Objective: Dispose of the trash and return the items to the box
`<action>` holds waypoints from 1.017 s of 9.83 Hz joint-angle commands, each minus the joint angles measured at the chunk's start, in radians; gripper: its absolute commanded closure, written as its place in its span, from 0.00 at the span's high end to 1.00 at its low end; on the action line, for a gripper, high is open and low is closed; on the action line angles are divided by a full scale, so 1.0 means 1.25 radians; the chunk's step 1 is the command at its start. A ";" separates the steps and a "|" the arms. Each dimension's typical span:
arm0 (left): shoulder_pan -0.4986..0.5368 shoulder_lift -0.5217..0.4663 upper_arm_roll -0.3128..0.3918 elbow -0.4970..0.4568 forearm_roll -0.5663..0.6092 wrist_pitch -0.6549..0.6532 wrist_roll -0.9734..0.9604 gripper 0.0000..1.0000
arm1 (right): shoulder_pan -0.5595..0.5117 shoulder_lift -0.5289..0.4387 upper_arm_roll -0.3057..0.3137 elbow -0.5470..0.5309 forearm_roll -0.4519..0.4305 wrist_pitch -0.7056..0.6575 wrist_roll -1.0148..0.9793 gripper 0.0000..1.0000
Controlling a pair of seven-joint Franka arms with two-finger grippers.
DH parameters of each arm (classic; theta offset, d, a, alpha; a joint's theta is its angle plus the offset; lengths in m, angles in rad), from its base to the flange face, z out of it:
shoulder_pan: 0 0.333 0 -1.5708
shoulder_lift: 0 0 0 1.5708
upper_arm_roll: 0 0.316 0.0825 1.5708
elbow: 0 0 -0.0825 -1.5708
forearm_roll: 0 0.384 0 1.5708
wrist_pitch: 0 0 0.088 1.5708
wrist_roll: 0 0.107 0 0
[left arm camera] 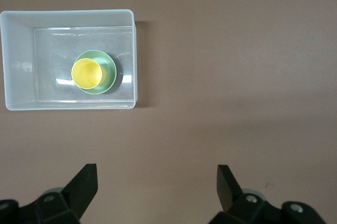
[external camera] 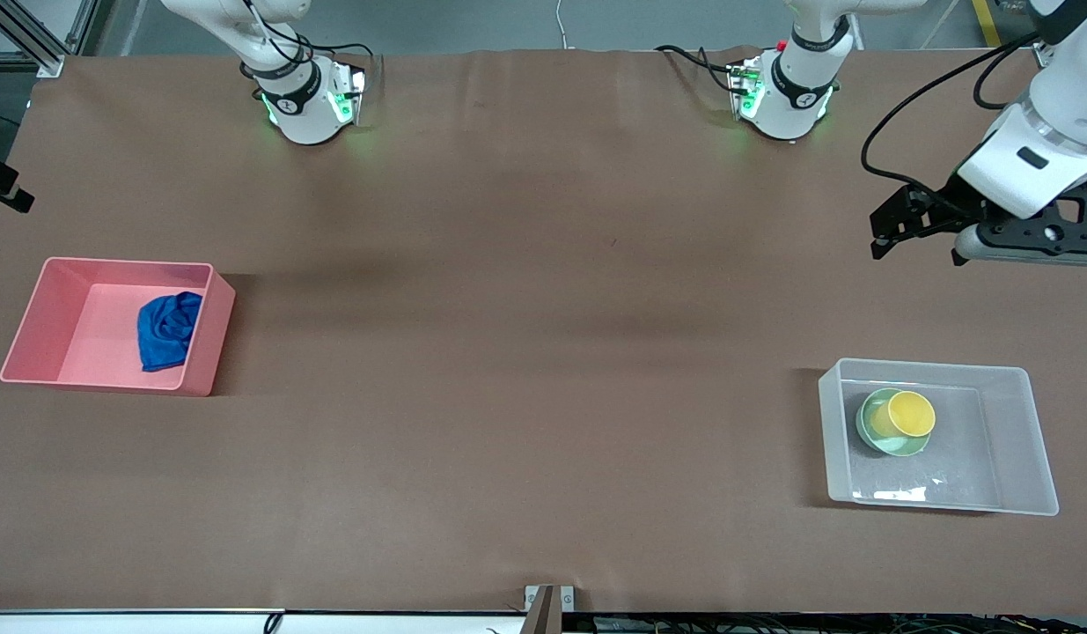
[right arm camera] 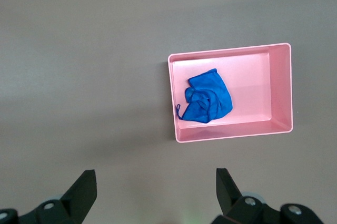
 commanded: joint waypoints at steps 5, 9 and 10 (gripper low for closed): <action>-0.004 0.003 0.028 0.001 0.014 -0.074 -0.013 1.00 | -0.008 0.003 0.001 0.009 0.006 -0.010 -0.011 1.00; -0.004 -0.015 0.039 -0.033 0.007 -0.075 0.021 1.00 | -0.008 0.003 0.001 0.009 0.006 -0.010 -0.011 1.00; -0.006 -0.019 0.052 -0.033 0.007 -0.075 0.034 1.00 | -0.008 0.003 0.001 0.009 0.006 -0.010 -0.011 1.00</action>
